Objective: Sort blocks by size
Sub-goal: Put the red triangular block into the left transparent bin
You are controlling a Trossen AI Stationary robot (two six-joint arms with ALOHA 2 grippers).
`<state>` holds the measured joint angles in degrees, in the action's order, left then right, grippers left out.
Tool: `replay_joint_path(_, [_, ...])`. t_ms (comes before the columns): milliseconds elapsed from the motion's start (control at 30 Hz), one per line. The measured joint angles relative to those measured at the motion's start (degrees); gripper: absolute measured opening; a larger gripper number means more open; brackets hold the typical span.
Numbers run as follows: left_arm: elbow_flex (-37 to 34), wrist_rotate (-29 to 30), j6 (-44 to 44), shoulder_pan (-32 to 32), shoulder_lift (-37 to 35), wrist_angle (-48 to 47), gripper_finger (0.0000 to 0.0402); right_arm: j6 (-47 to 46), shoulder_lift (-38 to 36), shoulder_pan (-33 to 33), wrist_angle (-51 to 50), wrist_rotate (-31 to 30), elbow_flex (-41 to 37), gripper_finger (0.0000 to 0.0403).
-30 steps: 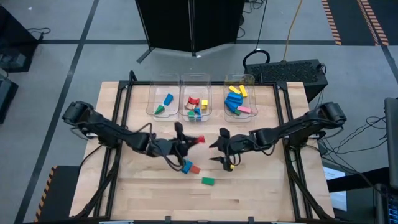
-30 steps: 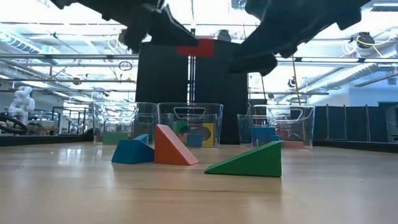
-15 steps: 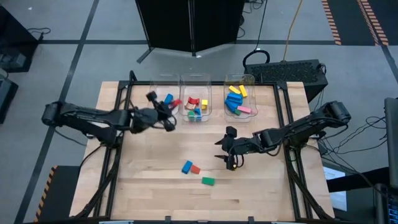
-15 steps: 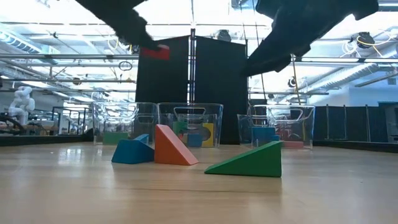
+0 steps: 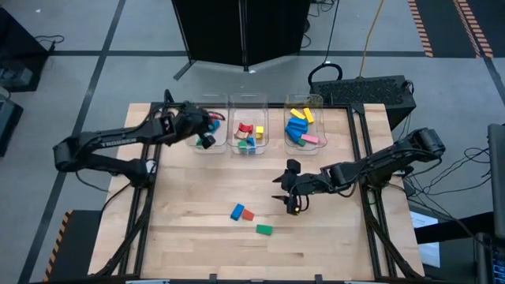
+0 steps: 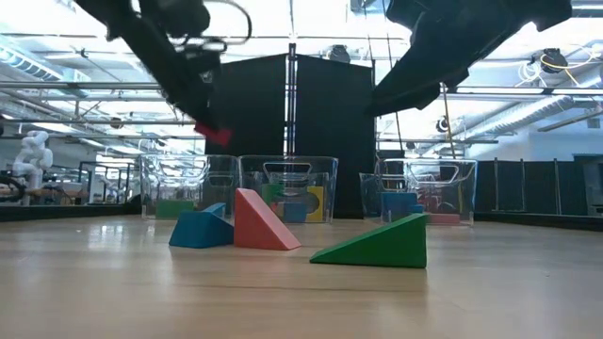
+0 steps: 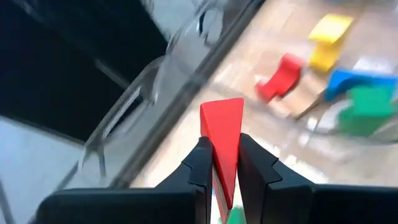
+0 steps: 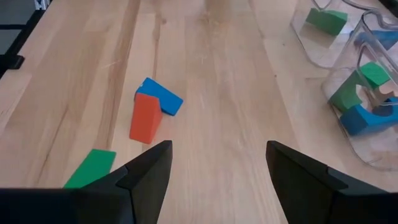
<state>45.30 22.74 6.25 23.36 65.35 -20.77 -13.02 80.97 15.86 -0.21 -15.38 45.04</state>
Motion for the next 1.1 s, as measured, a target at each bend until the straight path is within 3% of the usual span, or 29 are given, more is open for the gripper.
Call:
replay_joint_path(267, [0.0, -7.8, -1.5, 9.4, 4.8, -3.5, 0.0041, 0.0, 0.0, 0.0, -1.3, 0.0, 0.0, 0.0249])
replay_joint_path(567, [0.0, -8.1, -1.5, 13.3, 12.7, -3.7, 0.0051, -0.9, 0.0, 0.0, -2.6, -1.4, 0.0, 0.0249])
replay_joint_path(767, [0.0, -7.7, -1.0, 13.5, 14.4, -2.5, 0.0066, -0.9, 0.0, 0.0, -2.6, -1.5, 0.0, 0.0249])
replay_joint_path(1100, [0.0, -5.5, -1.4, 13.4, 14.4, 0.9, 0.0151, -1.3, 0.0, 0.0, -2.7, -1.3, 0.0, 0.0249])
